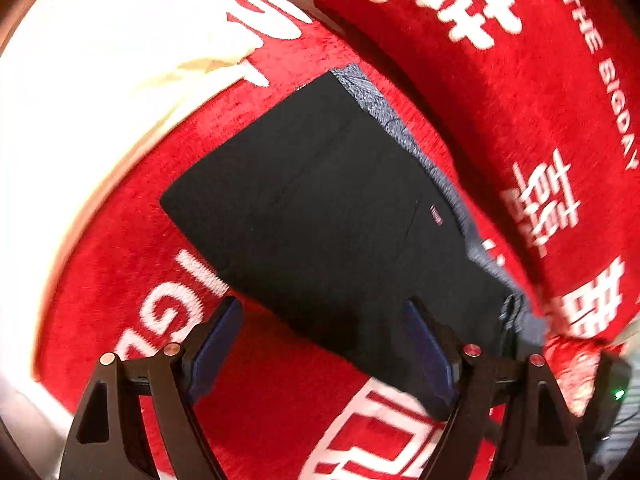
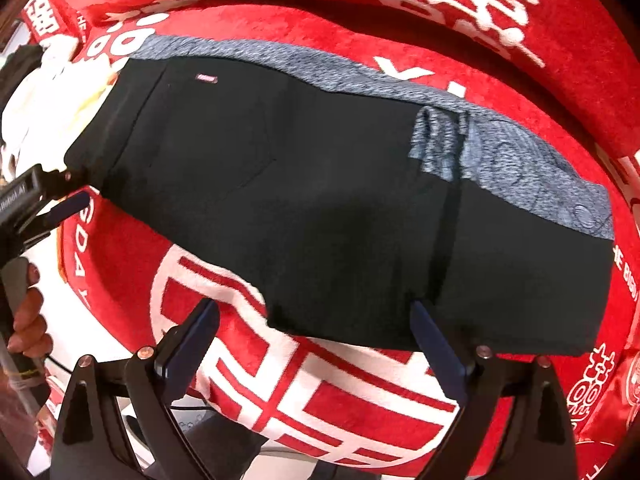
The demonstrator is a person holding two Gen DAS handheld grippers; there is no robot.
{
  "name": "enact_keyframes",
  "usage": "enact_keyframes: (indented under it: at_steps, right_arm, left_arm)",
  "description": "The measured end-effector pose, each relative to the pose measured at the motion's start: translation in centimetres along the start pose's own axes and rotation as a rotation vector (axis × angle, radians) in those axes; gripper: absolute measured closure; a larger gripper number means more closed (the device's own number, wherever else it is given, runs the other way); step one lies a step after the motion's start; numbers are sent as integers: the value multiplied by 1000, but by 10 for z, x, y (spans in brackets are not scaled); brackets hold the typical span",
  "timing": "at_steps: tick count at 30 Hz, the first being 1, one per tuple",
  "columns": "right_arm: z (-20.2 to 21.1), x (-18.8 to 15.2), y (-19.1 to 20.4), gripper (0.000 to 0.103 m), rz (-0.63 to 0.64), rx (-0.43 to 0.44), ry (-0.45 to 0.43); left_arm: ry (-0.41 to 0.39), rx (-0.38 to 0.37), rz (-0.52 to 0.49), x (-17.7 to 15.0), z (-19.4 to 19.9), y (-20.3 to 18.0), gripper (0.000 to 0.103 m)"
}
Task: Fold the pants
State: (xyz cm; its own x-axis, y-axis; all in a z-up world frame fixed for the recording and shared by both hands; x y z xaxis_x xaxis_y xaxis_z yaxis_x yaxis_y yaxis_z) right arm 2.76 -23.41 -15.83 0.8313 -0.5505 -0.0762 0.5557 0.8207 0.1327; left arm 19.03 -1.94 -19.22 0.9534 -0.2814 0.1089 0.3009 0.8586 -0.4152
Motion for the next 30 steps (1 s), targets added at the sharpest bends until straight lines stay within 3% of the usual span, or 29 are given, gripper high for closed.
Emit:
enact_keyframes:
  at_steps: [4,7,13,17,20,21,23,25,30]
  right_arm:
    - [-3,-1,7,6,9,11,8]
    - [-4,-1,9,6,13,21,11]
    - [-3,2,13,6,24,48,12]
    - [3,10,17,6,38,66,-9]
    - [11,22,18,6,42,76,-24]
    - [15,27,18,6,43,82,-33]
    - [26,42,20,6,50,103,-58]
    - [37,60,23,6,59,136,-71]
    - [60,118,53,6,105,270,-37]
  left_arm:
    - [-18,-168,68,5,-9,2,20]
    - [-55,-256,100,7,-16,4,6]
    - [-108,-252,100,19,-14,-21,4]
    - [-66,-114,42,27,-28,-30,4]
    - [-58,-11,36,30,-32,-28,23]
    - [-61,23,20,31,-31,-30,41]
    - [-57,132,-44,31,-29,-34,62]
    - [-91,173,-124,28,-24,-42,65]
    - [-221,476,-611,-3,-24,-109,66]
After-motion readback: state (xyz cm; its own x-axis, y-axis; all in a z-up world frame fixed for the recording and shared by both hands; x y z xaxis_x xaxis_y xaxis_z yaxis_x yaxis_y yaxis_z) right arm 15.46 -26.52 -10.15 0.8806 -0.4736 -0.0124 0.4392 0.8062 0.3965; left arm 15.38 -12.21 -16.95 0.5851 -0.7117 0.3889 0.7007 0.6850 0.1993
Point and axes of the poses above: each gripper's, at about its wrist camera, not at the fingertips, and z roughly against the way its jaws point, y to its left, x to its top, the point moved 4 cm from there along -z, roughly the way its jaws point, and after that the axes turned 5 degrees about -z, right-handed, at the moved point
